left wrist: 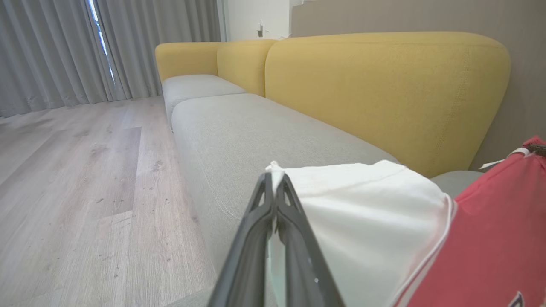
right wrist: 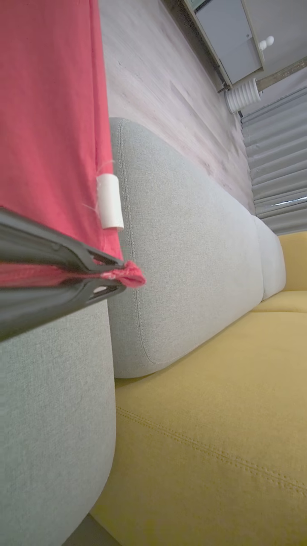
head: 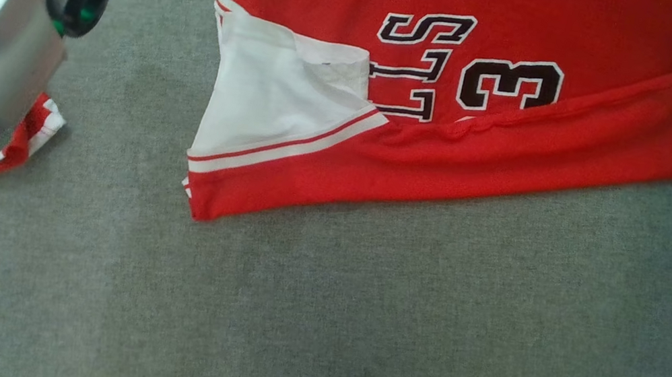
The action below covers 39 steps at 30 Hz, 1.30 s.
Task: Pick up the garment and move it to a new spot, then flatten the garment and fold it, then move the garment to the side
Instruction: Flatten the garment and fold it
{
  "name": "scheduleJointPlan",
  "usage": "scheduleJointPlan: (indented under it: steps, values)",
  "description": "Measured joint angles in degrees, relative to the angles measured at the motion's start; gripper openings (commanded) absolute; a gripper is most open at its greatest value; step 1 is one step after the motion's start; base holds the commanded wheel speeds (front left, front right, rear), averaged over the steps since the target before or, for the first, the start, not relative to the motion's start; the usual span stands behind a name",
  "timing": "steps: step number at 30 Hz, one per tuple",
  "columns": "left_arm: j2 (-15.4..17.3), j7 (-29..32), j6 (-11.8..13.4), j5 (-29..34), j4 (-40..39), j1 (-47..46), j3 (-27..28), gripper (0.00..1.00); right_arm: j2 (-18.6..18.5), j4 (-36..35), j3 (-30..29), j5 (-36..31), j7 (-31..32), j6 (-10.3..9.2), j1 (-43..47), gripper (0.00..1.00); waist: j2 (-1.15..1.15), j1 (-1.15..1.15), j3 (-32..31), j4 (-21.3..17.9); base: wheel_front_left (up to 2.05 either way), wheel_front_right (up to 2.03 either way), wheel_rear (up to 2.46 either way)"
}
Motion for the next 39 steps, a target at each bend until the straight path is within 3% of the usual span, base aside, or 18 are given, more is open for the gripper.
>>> scheduleJointPlan:
  steps: [7, 13, 24, 30, 39]
  values:
    - [-1.43, -2.22, -1.57, -0.01, 3.55, 0.63, -2.21, 0.0, 0.14, 1.86, 2.89, 3.26, -1.32, 0.0, 0.68, 0.0, 0.0, -0.01, -0.98, 0.36, 0.0, 0.0, 0.0]
    - [-0.94, -2.47, -1.69, -1.38, 1.41, 5.17, -5.0, 0.0, -1.48, 0.93, 7.13, 7.44, -0.22, 0.0, 5.11, 0.0, 0.0, -0.01, -3.45, 1.34, 0.0, 0.0, 0.0]
    - [7.62, 3.89, -2.12, -5.75, -13.81, 15.41, -11.9, 0.0, -8.24, -2.2, 15.43, 13.63, 6.23, 0.0, 13.99, 0.0, 0.0, -0.02, -8.51, 3.09, 0.0, 0.0, 0.0]
    - [12.01, 11.35, -2.12, -8.09, -22.27, 21.68, -16.5, 0.0, -11.68, -3.57, 20.33, 15.4, 10.36, 0.0, 17.74, 0.0, 0.0, -0.02, -9.64, 3.54, 0.0, 0.0, 0.0]
    - [14.99, 16.39, -1.36, -10.35, -29.51, 23.98, -18.6, 0.0, -14.59, -5.59, 25.47, 16.83, 14.6, 0.0, 18.32, 0.0, 0.0, -0.01, -9.45, 3.38, 0.0, 0.0, 0.0]
